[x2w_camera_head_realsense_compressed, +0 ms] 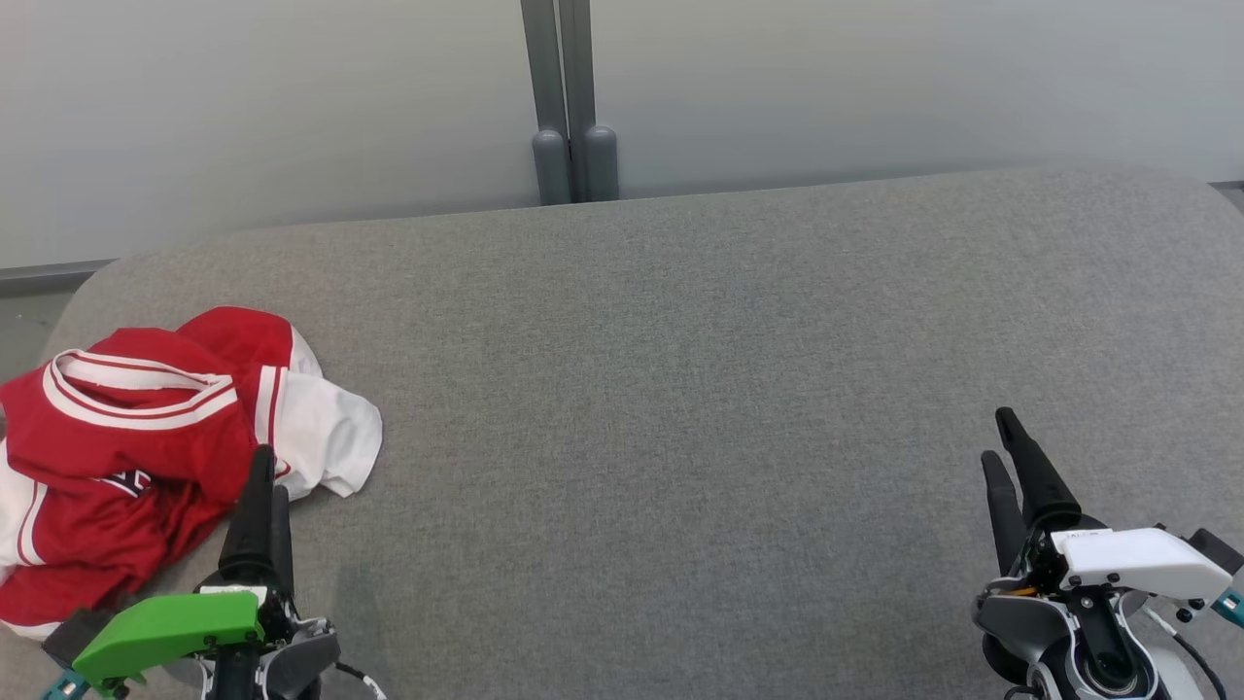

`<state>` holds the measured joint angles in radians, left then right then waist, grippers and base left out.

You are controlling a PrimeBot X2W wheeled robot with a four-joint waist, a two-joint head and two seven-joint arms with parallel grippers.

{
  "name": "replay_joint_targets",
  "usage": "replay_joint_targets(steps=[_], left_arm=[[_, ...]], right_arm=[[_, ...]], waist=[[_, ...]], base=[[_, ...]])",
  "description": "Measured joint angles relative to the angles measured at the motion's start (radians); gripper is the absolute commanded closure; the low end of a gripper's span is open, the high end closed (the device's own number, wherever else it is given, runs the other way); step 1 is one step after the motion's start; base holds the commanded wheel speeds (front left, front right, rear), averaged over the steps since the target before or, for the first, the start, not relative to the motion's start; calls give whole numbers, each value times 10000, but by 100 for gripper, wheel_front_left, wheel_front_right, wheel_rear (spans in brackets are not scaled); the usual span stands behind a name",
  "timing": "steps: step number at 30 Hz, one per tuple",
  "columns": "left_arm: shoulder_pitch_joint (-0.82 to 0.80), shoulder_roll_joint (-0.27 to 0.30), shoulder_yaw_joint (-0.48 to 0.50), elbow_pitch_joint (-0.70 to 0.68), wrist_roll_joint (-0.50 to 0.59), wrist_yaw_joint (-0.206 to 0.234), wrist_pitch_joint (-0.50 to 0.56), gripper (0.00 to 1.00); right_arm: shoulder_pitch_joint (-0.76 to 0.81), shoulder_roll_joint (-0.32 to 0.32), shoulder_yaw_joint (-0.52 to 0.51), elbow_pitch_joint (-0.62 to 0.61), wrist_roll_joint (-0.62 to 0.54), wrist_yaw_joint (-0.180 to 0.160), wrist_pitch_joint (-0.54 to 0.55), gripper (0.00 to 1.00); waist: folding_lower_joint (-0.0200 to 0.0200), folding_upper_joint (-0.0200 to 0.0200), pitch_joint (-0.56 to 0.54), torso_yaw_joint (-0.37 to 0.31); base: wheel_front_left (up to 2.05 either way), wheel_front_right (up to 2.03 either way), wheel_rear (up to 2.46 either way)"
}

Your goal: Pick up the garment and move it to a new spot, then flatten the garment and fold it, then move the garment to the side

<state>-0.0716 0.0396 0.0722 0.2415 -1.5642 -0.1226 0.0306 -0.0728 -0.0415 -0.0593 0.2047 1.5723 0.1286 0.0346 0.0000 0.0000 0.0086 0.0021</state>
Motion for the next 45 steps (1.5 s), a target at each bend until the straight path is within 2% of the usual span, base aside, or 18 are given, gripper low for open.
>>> replay_joint_targets(steps=[8, 21, 36, 45], left_arm=[[-49, 4, -94, -416, 915, 67, -328, 0], [-111, 13, -416, -915, 3407, 403, -819, 0], [-125, 25, -861, -1331, 7580, 995, -1304, 0], [-125, 35, -1129, -1066, 9175, 1145, -1555, 0]], right_arm=[[-40, -104, 228, -401, -719, 2, -368, 0], [-102, -301, 600, -809, -2692, 2, -830, 0], [-148, -660, 1162, -963, -6015, 2, -1336, 0], [-237, -721, 1248, -917, -8025, 2, -1590, 0]], waist=[[0, 0, 16, -8], [0, 0, 60, -12], [0, 0, 149, -24], [0, 0, 169, -33]], base=[[0, 0, 0], [0, 0, 0], [0, 0, 0], [0, 0, 0]])
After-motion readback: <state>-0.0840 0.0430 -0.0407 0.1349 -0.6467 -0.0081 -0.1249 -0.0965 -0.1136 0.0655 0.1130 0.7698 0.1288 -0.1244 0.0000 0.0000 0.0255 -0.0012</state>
